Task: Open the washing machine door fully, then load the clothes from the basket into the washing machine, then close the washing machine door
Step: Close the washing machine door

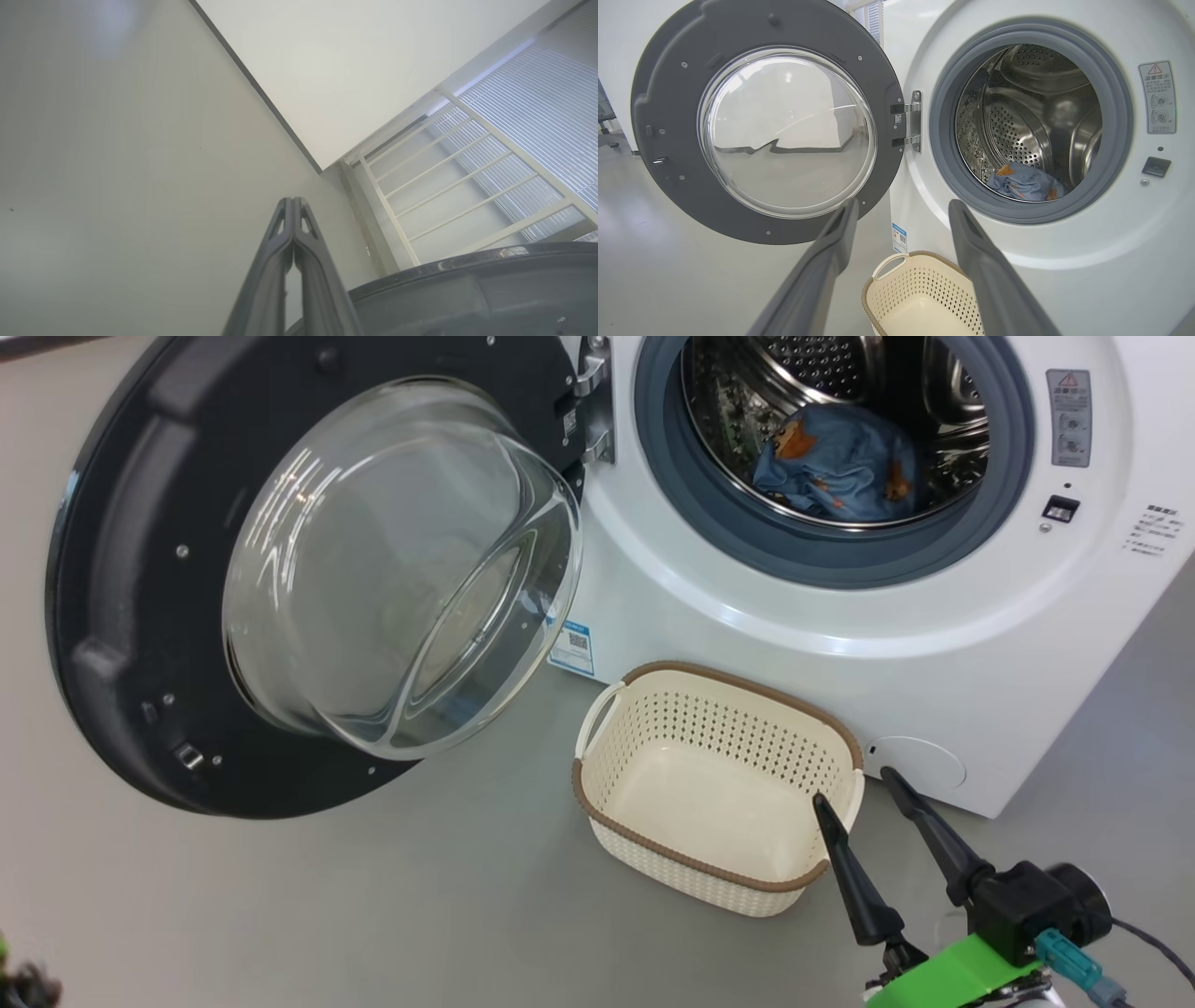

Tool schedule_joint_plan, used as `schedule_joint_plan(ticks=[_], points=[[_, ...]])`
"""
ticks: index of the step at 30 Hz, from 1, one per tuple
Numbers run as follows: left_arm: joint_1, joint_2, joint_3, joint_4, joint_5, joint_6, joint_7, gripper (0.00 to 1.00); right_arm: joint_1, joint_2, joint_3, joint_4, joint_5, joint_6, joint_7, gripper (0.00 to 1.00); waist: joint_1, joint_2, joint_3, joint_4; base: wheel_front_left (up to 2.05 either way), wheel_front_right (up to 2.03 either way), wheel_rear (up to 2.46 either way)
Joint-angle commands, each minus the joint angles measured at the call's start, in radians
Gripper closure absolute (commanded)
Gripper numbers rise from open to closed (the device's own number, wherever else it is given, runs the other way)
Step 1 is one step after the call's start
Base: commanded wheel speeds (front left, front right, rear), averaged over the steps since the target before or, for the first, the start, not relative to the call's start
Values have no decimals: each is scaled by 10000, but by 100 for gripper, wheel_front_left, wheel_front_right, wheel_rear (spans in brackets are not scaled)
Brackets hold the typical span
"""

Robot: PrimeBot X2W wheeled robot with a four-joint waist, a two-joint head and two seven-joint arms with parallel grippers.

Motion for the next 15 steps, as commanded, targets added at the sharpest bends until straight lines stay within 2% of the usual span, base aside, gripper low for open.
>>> schedule_joint_plan(ticks=[1,3,9,15], points=[[-725,618,339,205,-225,-130,91,100,18,56,171,-254,-16,16,-49,0,-1,0,-115,-93,0,0,0],[-1583,1225,506,1226,-568,-264,364,100,136,145,109,-258,-34,16,-49,0,-1,0,-226,-170,0,0,0],[-3951,2464,837,3797,-1605,-248,1517,100,601,391,-40,-241,-97,16,-49,0,-1,0,-640,-470,0,0,0],[-5417,3176,819,5585,-2161,-113,2758,100,1023,522,35,-162,-167,16,-49,0,-1,0,-886,-1016,0,0,0]])
